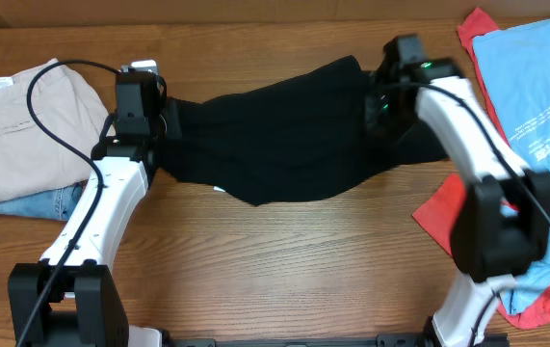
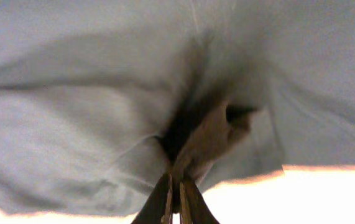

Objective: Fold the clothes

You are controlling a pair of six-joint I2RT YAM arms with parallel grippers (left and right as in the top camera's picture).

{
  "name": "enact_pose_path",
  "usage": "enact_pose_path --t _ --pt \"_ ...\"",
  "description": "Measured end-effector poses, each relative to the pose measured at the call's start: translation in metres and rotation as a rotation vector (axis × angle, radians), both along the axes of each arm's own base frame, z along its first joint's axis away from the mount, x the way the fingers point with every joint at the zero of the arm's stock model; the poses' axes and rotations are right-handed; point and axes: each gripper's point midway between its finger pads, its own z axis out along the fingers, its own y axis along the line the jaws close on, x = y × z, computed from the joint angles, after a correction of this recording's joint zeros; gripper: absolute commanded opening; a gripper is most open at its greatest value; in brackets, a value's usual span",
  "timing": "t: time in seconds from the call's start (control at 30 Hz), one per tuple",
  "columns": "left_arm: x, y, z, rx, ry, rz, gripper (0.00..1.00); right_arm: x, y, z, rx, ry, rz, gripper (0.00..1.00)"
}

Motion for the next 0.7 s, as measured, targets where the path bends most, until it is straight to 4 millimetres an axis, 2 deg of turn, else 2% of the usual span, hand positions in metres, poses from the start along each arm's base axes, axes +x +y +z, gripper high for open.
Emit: enact_pose_path --t 0.07,0.13,0.23,0.27,0.33,0.43,0.47,0.57,0.7 --pt "-0.011 -0.011 -0.012 -0.043 0.069 -0.044 0.04 -0.008 -0.003 0.044 0.001 -0.069 -0.003 0.04" --pt "-0.024 -0.025 -0.023 -0.1 0.135 -0.096 0.04 -0.016 -0.006 0.078 0.002 -0.138 -0.006 0.04" --pt "-0.043 -0.053 -0.034 -0.194 0.223 -0.179 0.06 -0.023 -0.009 0.101 -0.003 -0.185 -0.01 0.04" --pt "-0.049 -0.063 -0.036 -0.219 0.249 -0.205 0.08 -0.024 -0.01 0.102 -0.007 -0.184 -0.01 0.04" --pt "-0.06 -0.085 -0.039 -0.263 0.292 -0.257 0.22 -0.026 -0.011 0.097 -0.014 -0.162 -0.013 0.04" --pt "-0.075 -0.122 -0.04 -0.303 0.331 -0.347 0.3 -0.024 -0.011 0.088 -0.019 -0.136 -0.012 0.04" --pt "-0.079 -0.133 -0.04 -0.312 0.338 -0.375 0.37 -0.024 -0.011 0.086 -0.02 -0.131 -0.012 0.04" --pt "-0.089 -0.168 -0.037 -0.338 0.344 -0.445 0.49 -0.025 -0.011 0.084 -0.022 -0.123 -0.012 0.04" --pt "-0.095 -0.21 -0.041 -0.391 0.348 -0.485 0.52 -0.026 -0.011 0.084 -0.021 -0.117 -0.011 0.04"
